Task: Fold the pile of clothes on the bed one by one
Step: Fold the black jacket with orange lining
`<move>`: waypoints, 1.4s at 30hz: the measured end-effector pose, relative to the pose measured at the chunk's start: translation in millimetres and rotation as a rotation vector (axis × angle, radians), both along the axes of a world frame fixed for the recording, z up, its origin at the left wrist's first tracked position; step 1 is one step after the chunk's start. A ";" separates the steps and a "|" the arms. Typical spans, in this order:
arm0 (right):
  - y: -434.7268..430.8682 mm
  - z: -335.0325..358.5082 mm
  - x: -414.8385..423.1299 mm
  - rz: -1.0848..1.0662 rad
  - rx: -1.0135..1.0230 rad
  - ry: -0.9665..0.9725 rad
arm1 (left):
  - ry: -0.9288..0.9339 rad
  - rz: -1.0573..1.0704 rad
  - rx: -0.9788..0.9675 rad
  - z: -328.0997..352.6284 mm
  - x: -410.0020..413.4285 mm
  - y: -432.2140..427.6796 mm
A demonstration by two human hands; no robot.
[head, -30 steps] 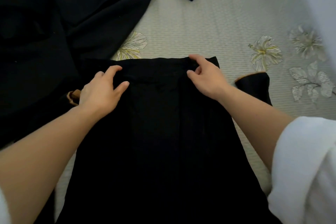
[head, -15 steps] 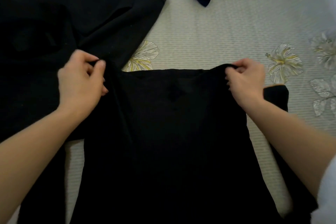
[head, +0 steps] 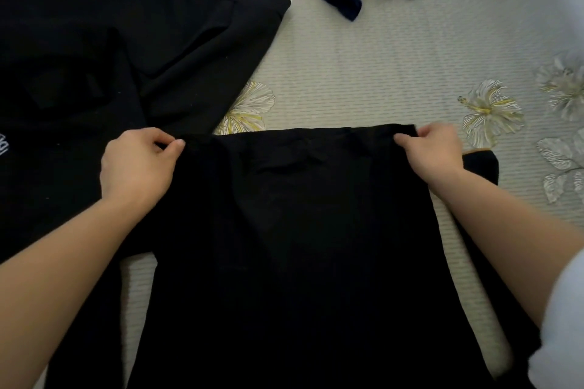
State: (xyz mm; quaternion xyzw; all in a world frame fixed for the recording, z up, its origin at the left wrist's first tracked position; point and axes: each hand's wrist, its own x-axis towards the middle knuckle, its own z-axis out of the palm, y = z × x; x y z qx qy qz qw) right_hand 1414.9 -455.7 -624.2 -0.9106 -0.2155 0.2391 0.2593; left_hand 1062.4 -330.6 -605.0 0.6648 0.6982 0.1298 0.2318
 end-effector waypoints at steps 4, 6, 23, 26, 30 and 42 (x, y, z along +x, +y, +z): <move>6.2 16.9 13.1 -0.433 0.298 0.248 | -0.260 0.258 0.017 7.9 1.0 12.2; 7.0 19.8 19.6 -0.476 0.314 0.338 | -0.275 0.243 -0.018 8.5 3.5 17.8; -11.8 12.3 18.1 -0.145 0.360 0.252 | -0.260 0.050 0.002 -8.8 28.1 -4.4; -49.2 20.8 1.7 0.020 0.340 0.014 | -0.112 -0.253 0.153 -10.0 39.3 -59.0; -124.5 29.2 -18.6 0.065 0.350 -0.154 | -0.085 -0.560 0.093 -18.7 53.0 -166.1; -295.4 25.9 -21.5 -0.211 -0.127 -0.038 | 0.124 -1.018 -0.121 -15.9 53.0 -359.8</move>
